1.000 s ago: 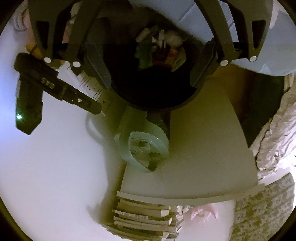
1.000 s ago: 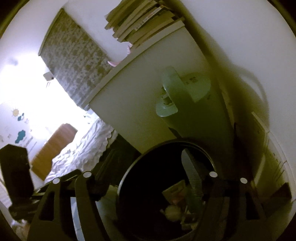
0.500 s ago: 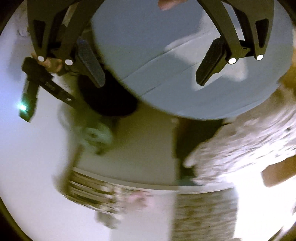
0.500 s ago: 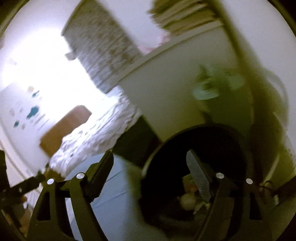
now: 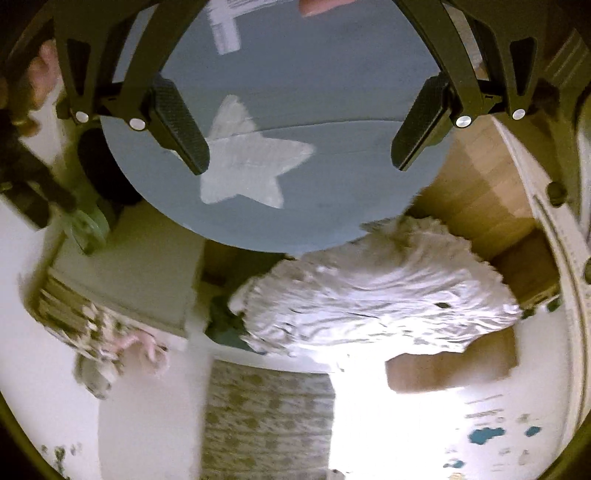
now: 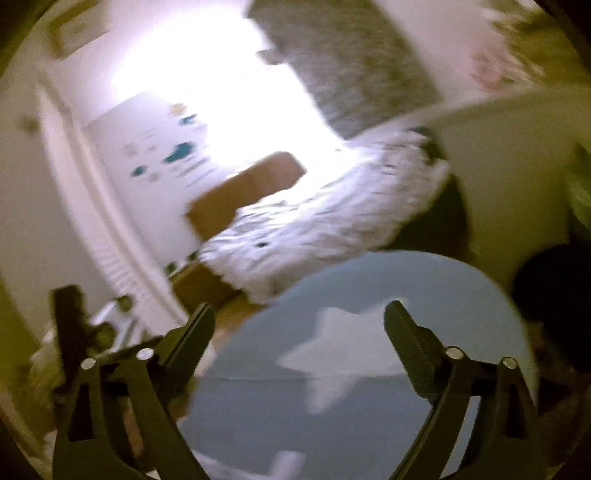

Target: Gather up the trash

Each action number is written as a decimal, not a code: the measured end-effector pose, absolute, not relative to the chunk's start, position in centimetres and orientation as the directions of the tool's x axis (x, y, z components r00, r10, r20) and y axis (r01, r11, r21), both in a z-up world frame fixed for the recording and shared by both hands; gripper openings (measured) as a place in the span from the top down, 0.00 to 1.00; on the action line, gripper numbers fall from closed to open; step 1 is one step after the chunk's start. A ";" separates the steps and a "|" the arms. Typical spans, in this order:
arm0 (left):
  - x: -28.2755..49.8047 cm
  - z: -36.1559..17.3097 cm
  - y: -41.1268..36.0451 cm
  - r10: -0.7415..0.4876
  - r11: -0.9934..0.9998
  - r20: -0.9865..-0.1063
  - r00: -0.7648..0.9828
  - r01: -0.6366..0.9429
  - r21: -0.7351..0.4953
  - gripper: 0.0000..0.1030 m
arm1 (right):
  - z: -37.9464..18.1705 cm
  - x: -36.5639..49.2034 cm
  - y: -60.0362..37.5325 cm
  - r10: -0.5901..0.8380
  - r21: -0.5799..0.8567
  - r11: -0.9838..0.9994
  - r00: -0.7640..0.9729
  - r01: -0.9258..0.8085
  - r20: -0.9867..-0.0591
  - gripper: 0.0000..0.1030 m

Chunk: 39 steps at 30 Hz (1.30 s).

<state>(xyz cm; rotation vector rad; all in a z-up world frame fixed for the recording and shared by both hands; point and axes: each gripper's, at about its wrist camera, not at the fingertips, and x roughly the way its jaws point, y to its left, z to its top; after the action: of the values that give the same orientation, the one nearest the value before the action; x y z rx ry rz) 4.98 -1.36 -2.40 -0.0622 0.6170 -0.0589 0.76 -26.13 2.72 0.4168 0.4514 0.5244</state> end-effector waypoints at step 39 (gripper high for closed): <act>-6.2 2.4 4.1 0.054 0.993 -0.446 0.893 -0.096 -0.072 0.05 | 12.9 -10.6 -15.1 0.512 0.233 0.851 0.842 -0.470 -0.171 0.05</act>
<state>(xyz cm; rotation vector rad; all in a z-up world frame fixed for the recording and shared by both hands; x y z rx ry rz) -6.19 4.09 2.42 -0.0930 0.4594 0.0783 -10.61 -15.13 12.85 0.1853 0.2321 0.5222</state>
